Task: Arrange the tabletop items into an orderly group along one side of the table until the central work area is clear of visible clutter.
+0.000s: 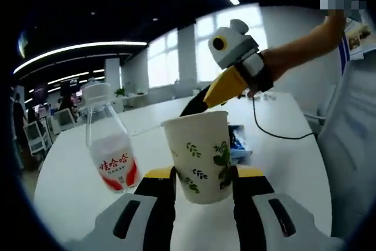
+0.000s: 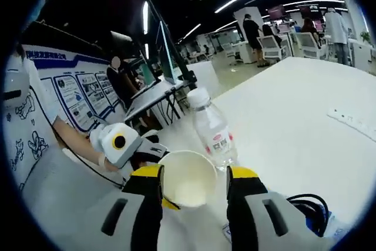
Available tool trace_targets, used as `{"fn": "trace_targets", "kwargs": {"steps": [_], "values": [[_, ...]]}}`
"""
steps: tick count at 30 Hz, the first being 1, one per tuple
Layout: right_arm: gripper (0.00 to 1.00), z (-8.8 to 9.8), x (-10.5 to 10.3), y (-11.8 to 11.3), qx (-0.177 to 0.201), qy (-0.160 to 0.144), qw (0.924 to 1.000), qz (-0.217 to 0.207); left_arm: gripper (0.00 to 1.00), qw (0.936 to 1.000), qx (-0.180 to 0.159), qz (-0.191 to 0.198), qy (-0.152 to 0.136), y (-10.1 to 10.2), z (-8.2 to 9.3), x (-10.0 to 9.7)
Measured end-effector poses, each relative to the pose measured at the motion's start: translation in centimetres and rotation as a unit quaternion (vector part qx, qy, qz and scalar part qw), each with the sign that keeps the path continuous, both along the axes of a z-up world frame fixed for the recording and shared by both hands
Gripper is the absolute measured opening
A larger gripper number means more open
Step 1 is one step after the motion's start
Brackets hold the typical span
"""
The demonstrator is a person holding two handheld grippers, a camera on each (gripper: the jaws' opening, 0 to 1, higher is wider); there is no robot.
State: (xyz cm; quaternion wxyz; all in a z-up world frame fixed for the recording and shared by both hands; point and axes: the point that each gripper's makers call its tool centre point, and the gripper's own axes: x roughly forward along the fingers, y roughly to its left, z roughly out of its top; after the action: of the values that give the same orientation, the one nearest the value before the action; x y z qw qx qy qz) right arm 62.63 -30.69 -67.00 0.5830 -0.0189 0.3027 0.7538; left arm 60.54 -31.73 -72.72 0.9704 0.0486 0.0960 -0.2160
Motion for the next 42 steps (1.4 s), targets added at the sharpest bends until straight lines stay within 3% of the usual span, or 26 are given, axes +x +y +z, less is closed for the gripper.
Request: {"fn": "trace_targets", "kwargs": {"steps": [1,3,5,7,8,11,13,20,24,42], "values": [[0.38,-0.1,0.1,0.0,-0.009,0.004,0.9999,-0.002,0.34,1.0,-0.005,0.002,0.0,0.0,0.0,0.0],[0.37,-0.5,0.2,-0.2,-0.014,-0.029,0.9994,0.015,0.34,0.9999,-0.004,0.007,-0.008,0.0,0.2,0.1],[0.28,-0.8,0.9,-0.3,-0.03,-0.045,0.9985,0.007,0.34,0.9999,-0.008,0.004,-0.01,-0.2,0.3,0.1],[0.21,-0.4,0.9,-0.2,-0.029,-0.022,0.9993,0.008,0.34,0.9999,-0.002,-0.001,-0.013,-0.3,0.4,0.1],[0.21,-0.6,1.1,-0.5,-0.046,-0.013,0.9989,0.002,0.34,0.9999,0.002,-0.003,-0.015,-0.4,0.4,0.1],[0.16,-1.2,1.6,-0.9,-0.069,-0.039,0.9967,0.018,0.34,0.9998,0.003,-0.005,-0.017,-0.4,0.4,0.1],[0.11,-1.3,1.6,-1.0,-0.079,-0.03,0.9961,0.024,0.34,0.9998,0.005,-0.005,-0.018,-0.5,0.4,0.1],[0.08,-2.2,1.1,-1.2,-0.11,-0.031,0.992,0.055,0.34,0.9993,0.021,-0.019,-0.024,-1.2,0.6,-0.1],[0.01,-2.4,0.8,-1.2,-0.114,-0.038,0.9906,0.064,0.34,0.9991,0.026,-0.023,-0.026,-1.4,0.7,-0.2],[0.0,-3.3,0.7,-1.6,-0.135,-0.061,0.9855,0.083,0.34,0.9994,0.023,-0.021,-0.016,-1.3,0.4,-0.1]]}}
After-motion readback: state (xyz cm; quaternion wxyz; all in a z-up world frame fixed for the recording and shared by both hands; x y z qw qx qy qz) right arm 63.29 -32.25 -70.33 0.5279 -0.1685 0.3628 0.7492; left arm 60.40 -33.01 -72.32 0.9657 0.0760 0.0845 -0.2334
